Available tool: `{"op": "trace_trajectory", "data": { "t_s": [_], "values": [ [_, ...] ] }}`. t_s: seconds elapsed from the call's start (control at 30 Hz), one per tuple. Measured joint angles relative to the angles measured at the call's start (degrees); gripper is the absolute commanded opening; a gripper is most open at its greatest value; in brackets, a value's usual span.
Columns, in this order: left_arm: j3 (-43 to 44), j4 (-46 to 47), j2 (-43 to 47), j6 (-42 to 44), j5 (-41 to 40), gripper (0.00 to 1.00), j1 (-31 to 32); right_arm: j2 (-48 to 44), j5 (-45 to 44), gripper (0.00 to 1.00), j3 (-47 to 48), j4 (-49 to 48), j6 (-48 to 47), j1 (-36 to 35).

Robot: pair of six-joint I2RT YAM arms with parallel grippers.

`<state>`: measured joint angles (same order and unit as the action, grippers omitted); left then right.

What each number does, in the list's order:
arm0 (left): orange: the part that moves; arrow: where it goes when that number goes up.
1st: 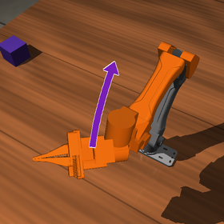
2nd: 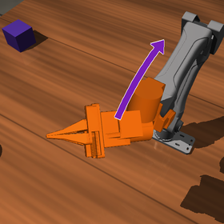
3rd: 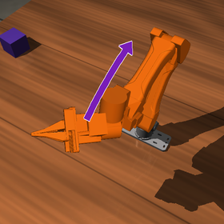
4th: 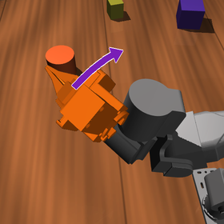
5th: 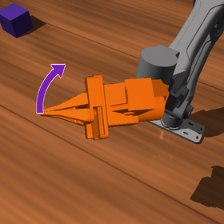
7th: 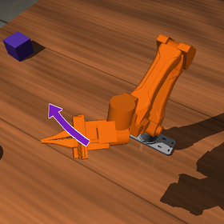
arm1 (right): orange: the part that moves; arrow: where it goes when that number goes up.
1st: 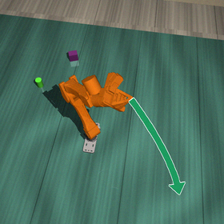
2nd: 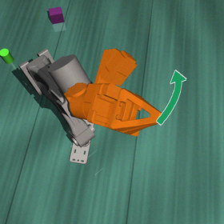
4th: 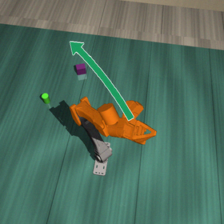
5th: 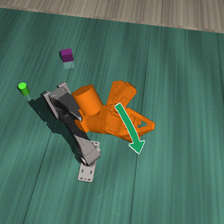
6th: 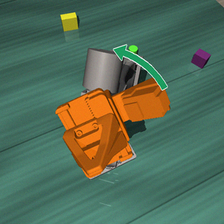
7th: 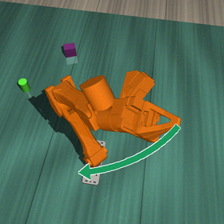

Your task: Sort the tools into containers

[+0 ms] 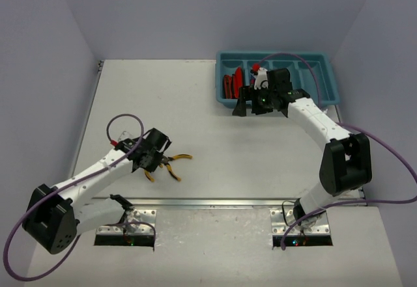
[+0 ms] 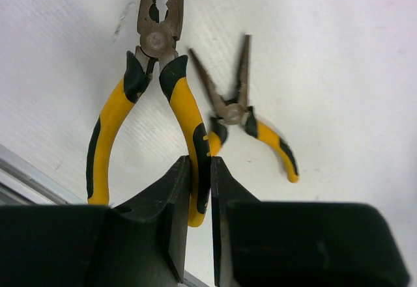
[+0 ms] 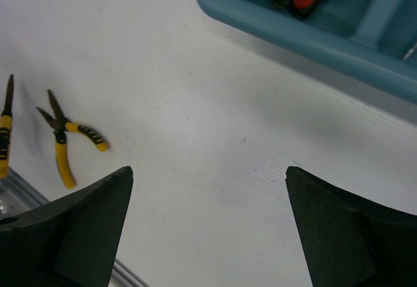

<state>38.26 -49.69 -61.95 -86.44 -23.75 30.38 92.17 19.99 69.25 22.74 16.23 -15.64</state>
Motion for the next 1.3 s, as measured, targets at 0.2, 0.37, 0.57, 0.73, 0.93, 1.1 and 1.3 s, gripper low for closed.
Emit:
{"op": "trace_trajectory", "data": {
  "t_s": [0.2,0.37,0.57,0.73,0.93,1.1,1.3],
  "values": [
    [0.89,0.69,8.14,4.91,-2.60,0.00,0.65,-1.04,10.52,0.99,-1.85,-4.86,3.95,-0.56],
    [0.73,5.11,13.15,11.50,-2.44,0.00,3.07,-1.11,17.88,0.99,-4.18,-12.01,10.28,-2.96],
    [0.23,22.71,14.50,25.99,1.14,0.00,10.21,-1.05,20.10,0.99,-8.99,-23.46,24.85,-10.23],
    [-0.67,34.61,14.32,35.41,4.56,0.00,14.52,-0.82,16.99,0.99,-10.59,-27.97,33.70,-15.30],
    [-2.23,43.99,12.84,42.14,9.84,0.00,14.70,-0.82,10.69,0.90,-10.87,-29.89,37.67,-18.90],
    [-2.71,47.92,11.18,44.38,13.44,0.00,14.70,-0.82,8.38,0.42,-11.32,-31.55,39.47,-19.43],
    [-3.61,48.52,10.32,46.19,14.34,0.00,14.81,-0.69,9.13,0.00,-11.40,-36.26,41.85,-20.51]
  ]
}}
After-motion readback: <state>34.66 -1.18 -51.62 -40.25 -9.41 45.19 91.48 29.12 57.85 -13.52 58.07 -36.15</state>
